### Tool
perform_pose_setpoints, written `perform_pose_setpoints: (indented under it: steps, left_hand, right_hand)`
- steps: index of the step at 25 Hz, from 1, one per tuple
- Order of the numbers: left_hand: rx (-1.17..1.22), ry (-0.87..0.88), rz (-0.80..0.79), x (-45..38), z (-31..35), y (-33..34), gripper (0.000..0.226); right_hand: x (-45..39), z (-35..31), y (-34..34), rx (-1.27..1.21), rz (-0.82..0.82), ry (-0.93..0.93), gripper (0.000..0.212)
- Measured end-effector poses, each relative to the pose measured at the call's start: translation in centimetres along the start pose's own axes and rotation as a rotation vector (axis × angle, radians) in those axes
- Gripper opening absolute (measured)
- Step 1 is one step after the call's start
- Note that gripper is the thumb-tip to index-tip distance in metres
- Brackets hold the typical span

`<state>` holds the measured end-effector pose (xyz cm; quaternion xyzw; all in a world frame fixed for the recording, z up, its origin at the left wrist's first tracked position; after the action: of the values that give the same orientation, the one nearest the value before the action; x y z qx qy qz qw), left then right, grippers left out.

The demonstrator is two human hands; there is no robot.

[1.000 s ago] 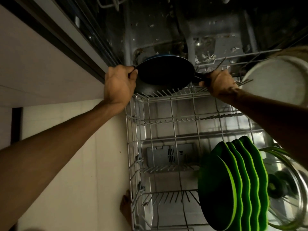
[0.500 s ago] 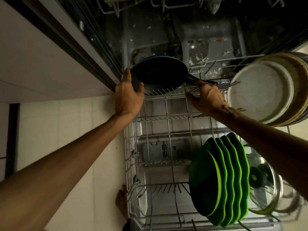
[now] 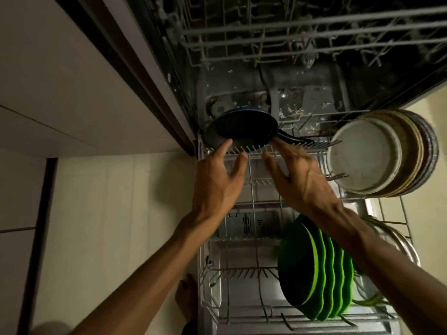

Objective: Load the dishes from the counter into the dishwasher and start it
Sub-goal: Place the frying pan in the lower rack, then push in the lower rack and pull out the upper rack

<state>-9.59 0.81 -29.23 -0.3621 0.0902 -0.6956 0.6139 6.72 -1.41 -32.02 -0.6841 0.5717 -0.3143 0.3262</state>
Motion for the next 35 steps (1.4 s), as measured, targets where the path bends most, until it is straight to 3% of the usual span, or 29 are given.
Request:
perform_pose_setpoints:
  steps: [5,17,29,35]
  left_hand:
    - [-0.004,-0.019,-0.022,4.8,2.5,-5.4,0.054]
    - [0.01,0.014,0.19,13.8,6.8,-23.1,0.061]
    - [0.088,0.01,0.372,22.2,9.8,-39.9,0.057]
    - [0.098,0.038,0.397,26.4,11.4,-44.4,0.058]
  right_hand:
    - [2.3,-7.3,-5.0,-0.039,0.043,-0.014,0.067]
    - [2.5,-26.1,-15.6,-0.03,0.127,-0.192,0.062]
    - [5.3,-41.6,-20.3,0.006,0.1,-0.221,0.065]
    - [8.0,-47.6,-22.7,-0.067,0.149,-0.229,0.063]
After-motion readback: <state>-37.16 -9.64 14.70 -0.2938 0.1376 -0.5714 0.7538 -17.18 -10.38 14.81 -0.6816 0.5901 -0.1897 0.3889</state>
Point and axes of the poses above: each hand's wrist, its own x-axis away from the middle knuckle, its own y-axis out of the palm, z = x × y, the point moved 3 cm from there along -x, towards the middle knuckle, and after that the axes turned 10 degrees about -y, right-handed, at the moved point
